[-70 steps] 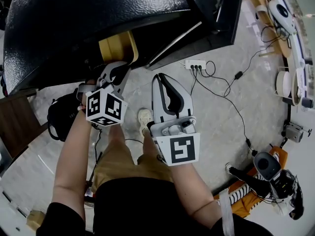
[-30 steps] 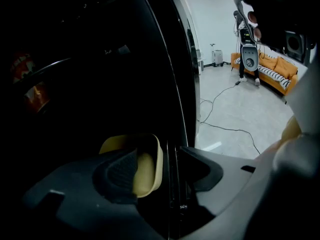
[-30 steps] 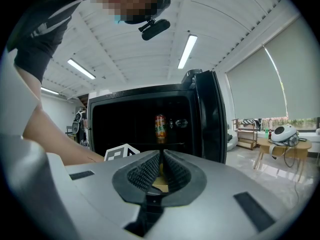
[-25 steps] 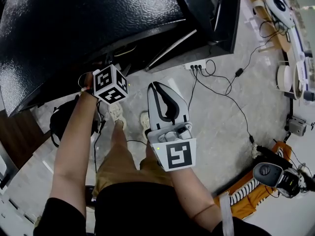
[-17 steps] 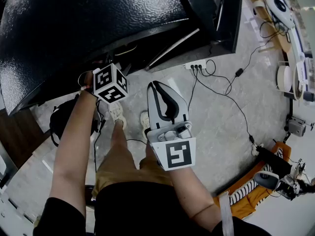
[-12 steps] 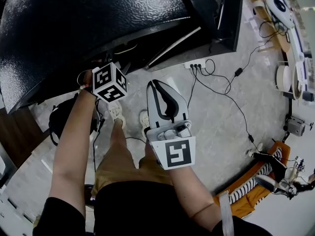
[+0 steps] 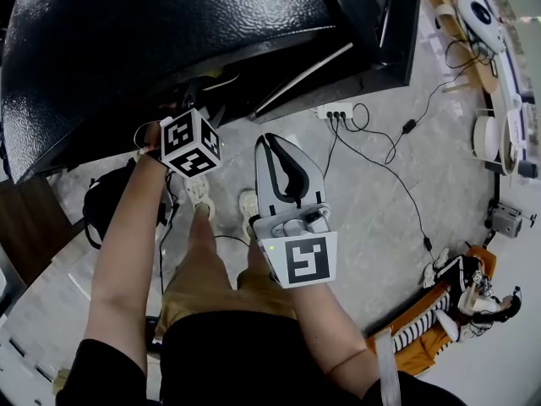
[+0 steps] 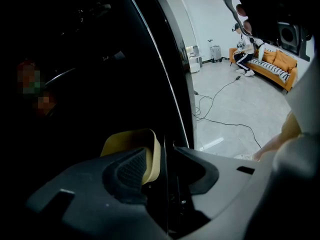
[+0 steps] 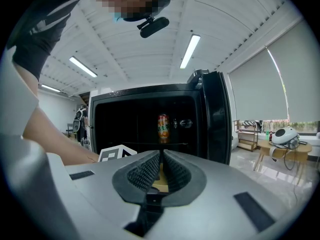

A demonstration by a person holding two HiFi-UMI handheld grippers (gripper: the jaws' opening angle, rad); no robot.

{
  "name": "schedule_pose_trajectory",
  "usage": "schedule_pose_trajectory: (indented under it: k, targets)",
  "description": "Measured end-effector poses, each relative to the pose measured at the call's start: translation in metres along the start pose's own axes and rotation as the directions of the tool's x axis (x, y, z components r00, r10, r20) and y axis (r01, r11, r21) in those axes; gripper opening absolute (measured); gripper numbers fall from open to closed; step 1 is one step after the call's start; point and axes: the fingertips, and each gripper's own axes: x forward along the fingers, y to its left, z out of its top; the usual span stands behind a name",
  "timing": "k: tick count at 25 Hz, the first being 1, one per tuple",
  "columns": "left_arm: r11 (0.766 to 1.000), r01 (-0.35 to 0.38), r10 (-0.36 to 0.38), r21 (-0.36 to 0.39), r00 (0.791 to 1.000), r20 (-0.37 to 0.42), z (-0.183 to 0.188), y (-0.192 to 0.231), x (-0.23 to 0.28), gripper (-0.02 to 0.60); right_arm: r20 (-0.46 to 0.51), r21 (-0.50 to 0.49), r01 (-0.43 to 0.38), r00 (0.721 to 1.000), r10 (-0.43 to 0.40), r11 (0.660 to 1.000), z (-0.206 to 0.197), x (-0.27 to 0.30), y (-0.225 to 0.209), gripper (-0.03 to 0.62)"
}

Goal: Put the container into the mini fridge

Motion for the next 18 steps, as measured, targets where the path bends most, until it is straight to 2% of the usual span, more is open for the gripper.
schedule_pose_trajectory:
  k: [1,2,3,12,18]
  targets:
    - [1.000,-0.015,0.015,0.002,1.000,0.002,0.000,0.002,-0.002,0.153,-0.001,0.002,-0.001,1.000,0.001,1.000,0.000,-0.001,0.001,0.046]
    - [0.999,-0.034,0.034,0.003,0.999,0.006,0.001,0.004,-0.004,0.068,-0.001,0.003,0.000,1.000,0.000,1.000,-0.001,-0.001,0.002,0.046]
    - [0.999,-0.049,0.049,0.003,0.999,0.011,0.002,0.005,-0.006,0.040,-0.003,0.004,0.001,1.000,-0.001,1.000,-0.001,-0.002,0.002,0.046]
    - [0.998,-0.052,0.053,-0.042,0.998,0.029,0.001,0.009,-0.016,0.023,-0.004,-0.002,-0.001,1.000,0.001,1.000,0.006,-0.003,0.010,0.046]
    - [0.995,-0.086,0.089,-0.047,0.994,0.071,0.012,0.012,-0.030,0.023,0.011,-0.023,-0.001,1.000,0.001,1.000,0.012,-0.005,0.009,0.047]
